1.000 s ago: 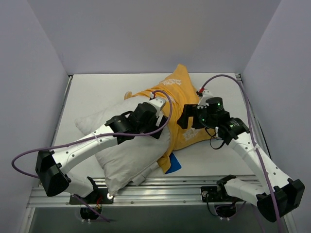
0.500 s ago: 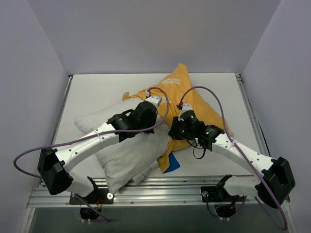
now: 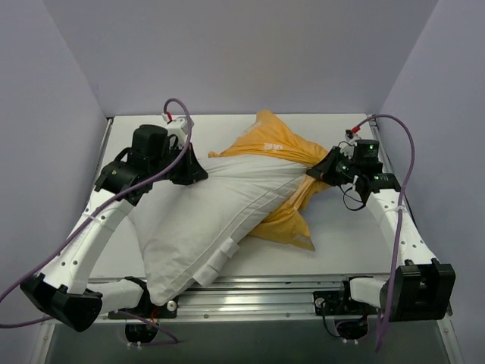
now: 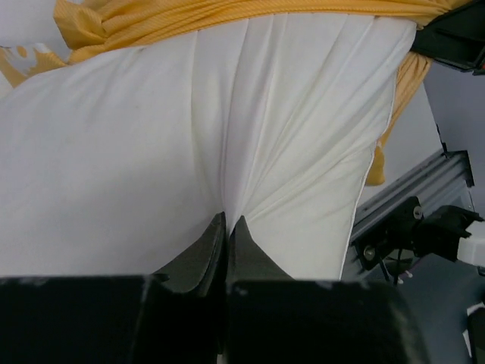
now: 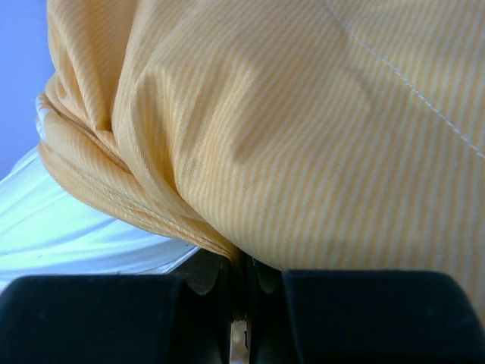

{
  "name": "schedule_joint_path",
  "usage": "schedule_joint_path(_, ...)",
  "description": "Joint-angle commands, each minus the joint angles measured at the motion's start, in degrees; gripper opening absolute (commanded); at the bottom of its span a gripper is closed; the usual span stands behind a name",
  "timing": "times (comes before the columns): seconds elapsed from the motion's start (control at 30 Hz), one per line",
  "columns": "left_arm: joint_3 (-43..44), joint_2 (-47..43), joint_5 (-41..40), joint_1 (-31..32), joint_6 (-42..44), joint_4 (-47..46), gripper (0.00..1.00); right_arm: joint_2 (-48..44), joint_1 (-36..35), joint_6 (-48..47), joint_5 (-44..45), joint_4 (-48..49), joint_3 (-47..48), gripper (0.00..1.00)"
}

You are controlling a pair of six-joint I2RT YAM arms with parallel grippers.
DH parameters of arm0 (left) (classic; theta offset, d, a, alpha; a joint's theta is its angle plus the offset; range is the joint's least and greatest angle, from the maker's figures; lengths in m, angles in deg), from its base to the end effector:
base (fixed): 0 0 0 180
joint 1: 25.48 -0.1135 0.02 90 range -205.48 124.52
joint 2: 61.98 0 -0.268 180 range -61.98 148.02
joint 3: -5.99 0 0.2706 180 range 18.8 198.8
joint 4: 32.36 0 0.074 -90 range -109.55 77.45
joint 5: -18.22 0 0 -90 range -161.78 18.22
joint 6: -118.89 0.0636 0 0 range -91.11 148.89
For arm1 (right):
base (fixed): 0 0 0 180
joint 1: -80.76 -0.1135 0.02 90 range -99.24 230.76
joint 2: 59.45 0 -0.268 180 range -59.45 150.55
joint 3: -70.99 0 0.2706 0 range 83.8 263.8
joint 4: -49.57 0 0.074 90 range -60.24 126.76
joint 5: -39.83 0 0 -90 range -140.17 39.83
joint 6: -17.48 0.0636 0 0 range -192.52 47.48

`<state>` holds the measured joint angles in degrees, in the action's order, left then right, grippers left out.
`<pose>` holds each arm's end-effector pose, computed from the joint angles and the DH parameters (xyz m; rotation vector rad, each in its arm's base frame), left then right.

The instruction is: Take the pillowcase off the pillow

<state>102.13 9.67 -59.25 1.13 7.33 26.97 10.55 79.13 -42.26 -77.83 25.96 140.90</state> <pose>0.2563 -0.1438 0.4023 0.2279 2.2413 -0.7049 0.3173 0.0386 0.3125 0.1834 2.0225 0.8344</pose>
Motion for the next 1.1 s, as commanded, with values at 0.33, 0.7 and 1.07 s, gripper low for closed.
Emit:
schedule_joint_path(0.33, -9.45, -14.19, 3.03, -0.15, -3.49, 1.8, 0.99, -1.87, 2.95, -6.61, 14.91, -6.14, 6.61, 0.69)
schedule_joint_path(0.7, -2.65, 2.5, -5.94, -7.62, 2.4, -5.56, 0.94, 3.64, -13.97, -17.68, 9.55, -2.73, 19.6, 0.82)
schedule_joint_path(1.07, -8.53, 13.24, 6.34, -7.89, 3.2, -13.47, 1.0, 30.88, -31.33, -35.7, 9.47, -3.78, 44.37, 0.86)
